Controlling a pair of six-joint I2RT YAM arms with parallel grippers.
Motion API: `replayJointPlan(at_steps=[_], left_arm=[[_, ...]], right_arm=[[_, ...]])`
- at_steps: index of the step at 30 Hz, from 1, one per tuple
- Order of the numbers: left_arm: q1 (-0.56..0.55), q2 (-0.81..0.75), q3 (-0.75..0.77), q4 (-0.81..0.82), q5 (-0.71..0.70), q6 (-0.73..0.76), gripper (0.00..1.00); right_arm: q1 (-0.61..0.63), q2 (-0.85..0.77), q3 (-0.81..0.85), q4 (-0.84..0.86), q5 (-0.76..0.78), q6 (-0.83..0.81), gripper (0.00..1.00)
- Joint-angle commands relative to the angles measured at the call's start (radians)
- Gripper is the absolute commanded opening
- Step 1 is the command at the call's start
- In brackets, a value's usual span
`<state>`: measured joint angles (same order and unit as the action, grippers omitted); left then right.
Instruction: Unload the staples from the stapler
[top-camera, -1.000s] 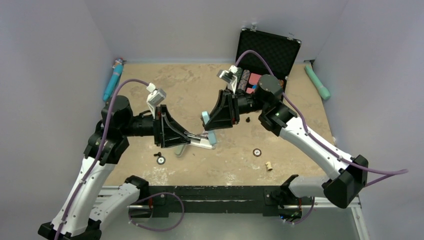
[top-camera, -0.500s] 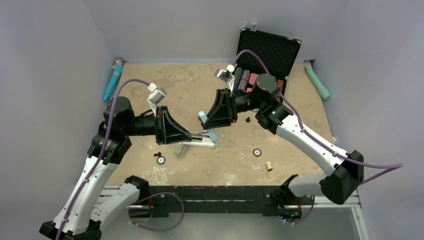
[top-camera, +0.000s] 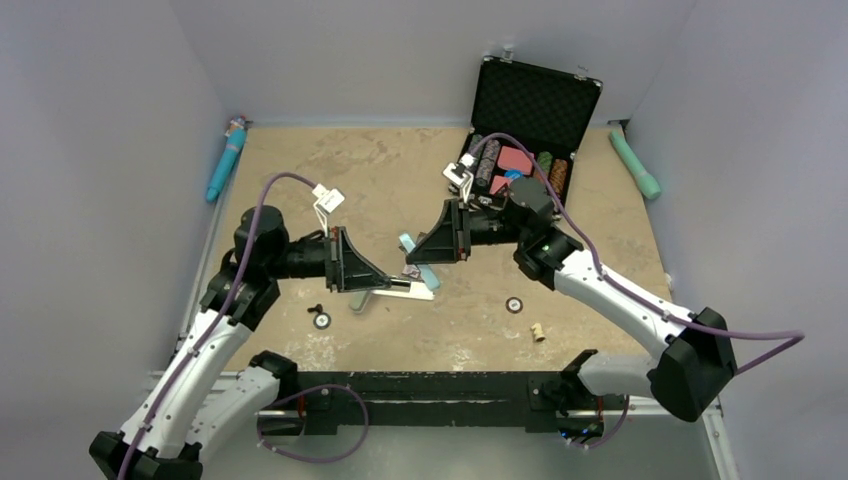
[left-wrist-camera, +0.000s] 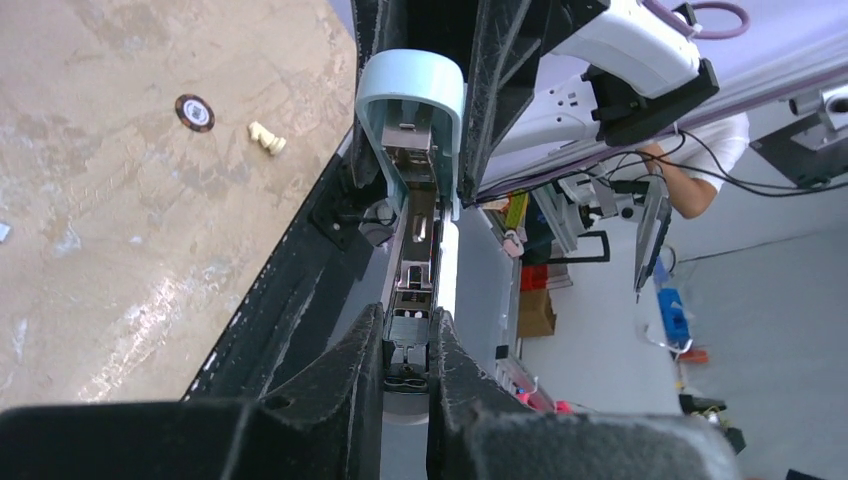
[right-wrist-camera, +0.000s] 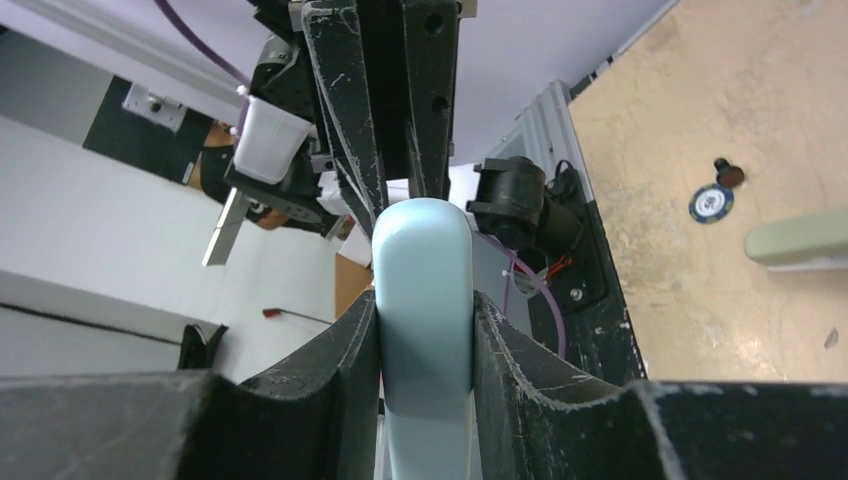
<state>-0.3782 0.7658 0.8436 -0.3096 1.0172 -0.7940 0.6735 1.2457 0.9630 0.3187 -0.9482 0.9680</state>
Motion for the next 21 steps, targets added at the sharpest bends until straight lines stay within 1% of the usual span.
replayJointPlan(at_steps=[1, 7, 12, 15, 21], left_arm=[[0.006, 0.02, -0.028, 0.025, -0.061, -0.065, 0.0], [0.006, 0.095, -0.061, 0.048, -0.057, -0.121, 0.0], [0.005, 0.169, -0.109, 0.129, -0.054, -0.196, 0.0], [0.005, 0.198, -0.121, 0.148, -0.061, -0.215, 0.0], [0.005, 0.259, -0.135, 0.172, -0.076, -0.262, 0.0]], right_arm=[[-0.035, -0.045, -0.057, 0.011, 0.092, 0.092, 0.0], [-0.071, -0.063, -0.126, 0.009, 0.118, 0.149, 0.0], [-0.114, -0.094, -0.202, -0.045, 0.167, 0.207, 0.0], [-0.135, -0.114, -0.252, -0.061, 0.192, 0.243, 0.0], [-0.143, -0.095, -0.274, -0.127, 0.239, 0.281, 0.0]])
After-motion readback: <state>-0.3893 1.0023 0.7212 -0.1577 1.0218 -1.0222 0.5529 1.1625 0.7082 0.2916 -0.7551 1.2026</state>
